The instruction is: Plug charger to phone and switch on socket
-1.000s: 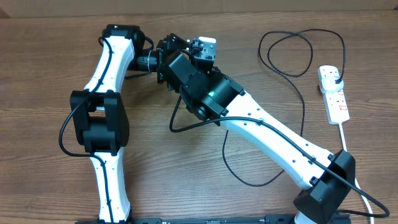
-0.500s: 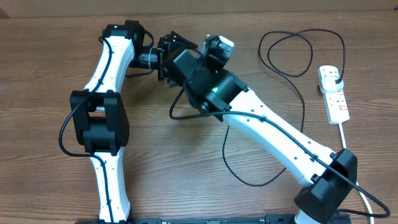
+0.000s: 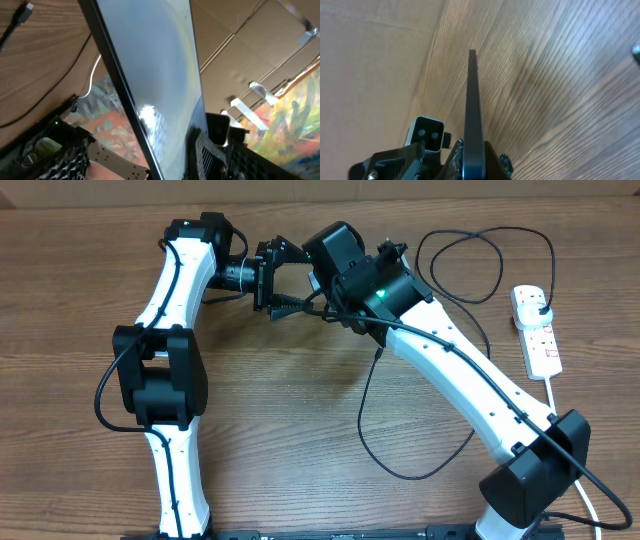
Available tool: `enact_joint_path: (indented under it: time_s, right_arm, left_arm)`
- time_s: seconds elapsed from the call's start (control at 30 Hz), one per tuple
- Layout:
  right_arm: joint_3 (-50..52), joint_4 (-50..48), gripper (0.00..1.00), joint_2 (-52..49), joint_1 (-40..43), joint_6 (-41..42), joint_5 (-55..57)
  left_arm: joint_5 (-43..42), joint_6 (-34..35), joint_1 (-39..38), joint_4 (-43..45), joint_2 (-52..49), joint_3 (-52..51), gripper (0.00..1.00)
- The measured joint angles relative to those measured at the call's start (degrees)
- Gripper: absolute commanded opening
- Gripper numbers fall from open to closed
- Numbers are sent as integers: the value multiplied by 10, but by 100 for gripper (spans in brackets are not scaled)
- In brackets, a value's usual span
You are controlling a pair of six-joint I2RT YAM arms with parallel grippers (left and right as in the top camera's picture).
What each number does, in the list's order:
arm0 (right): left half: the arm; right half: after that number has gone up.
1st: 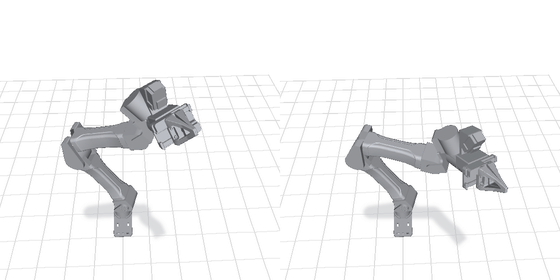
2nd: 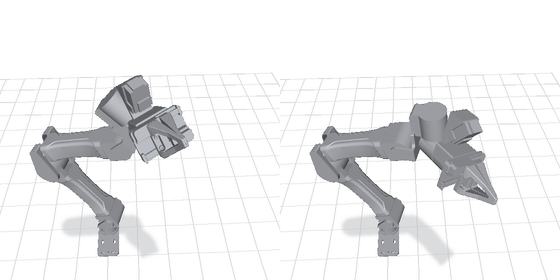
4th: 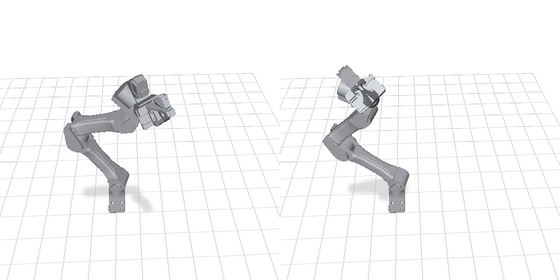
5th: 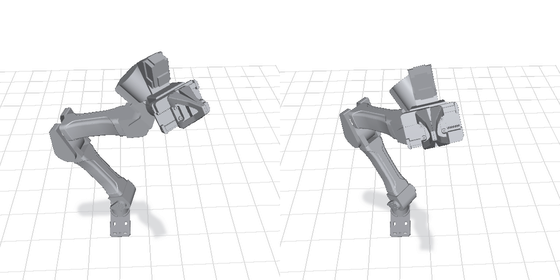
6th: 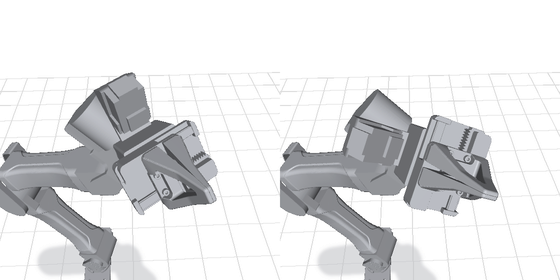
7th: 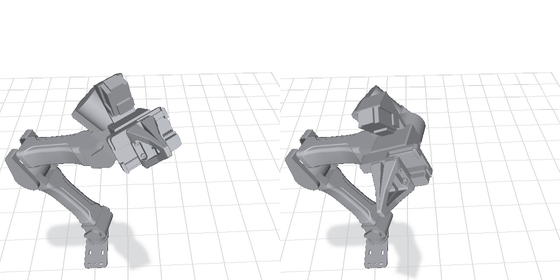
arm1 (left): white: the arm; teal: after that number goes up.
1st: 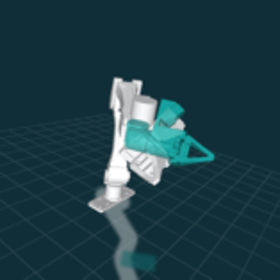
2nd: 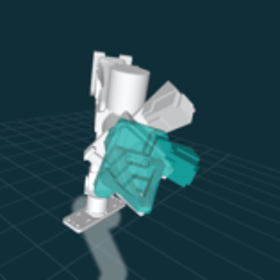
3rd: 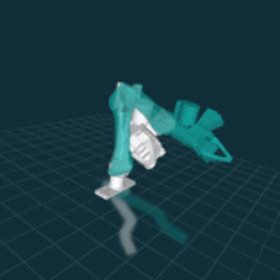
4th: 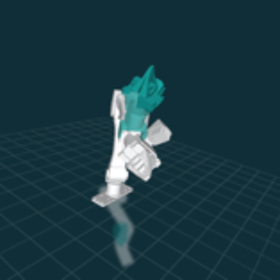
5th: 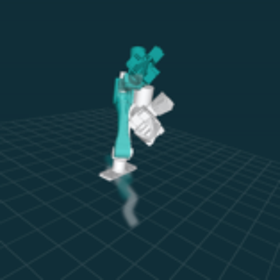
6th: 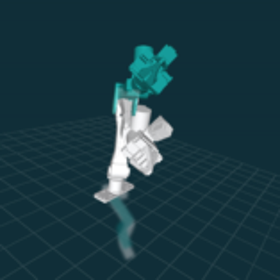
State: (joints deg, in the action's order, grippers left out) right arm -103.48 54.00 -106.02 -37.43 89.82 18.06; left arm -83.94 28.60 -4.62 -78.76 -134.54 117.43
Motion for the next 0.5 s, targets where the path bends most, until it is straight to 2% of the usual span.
enact_joint_path:
  time_s: [0.1, 0.3, 0.4, 0.5]
  right_arm:
    - [0, 0, 4, 0, 0, 47, -9]
    - [0, 0, 4, 0, -1, 133, -20]
    - [0, -1, 4, 0, -1, 155, -27]
    - [0, -5, 4, 0, -1, 165, -36]
  left_arm:
    - [0, 16, 0, 0, 0, 0, 74]
    - [2, 62, 0, 0, 0, 0, 73]
    - [2, 88, 0, 0, 0, 0, 67]
    - [12, 115, 0, 0, 0, 0, 66]
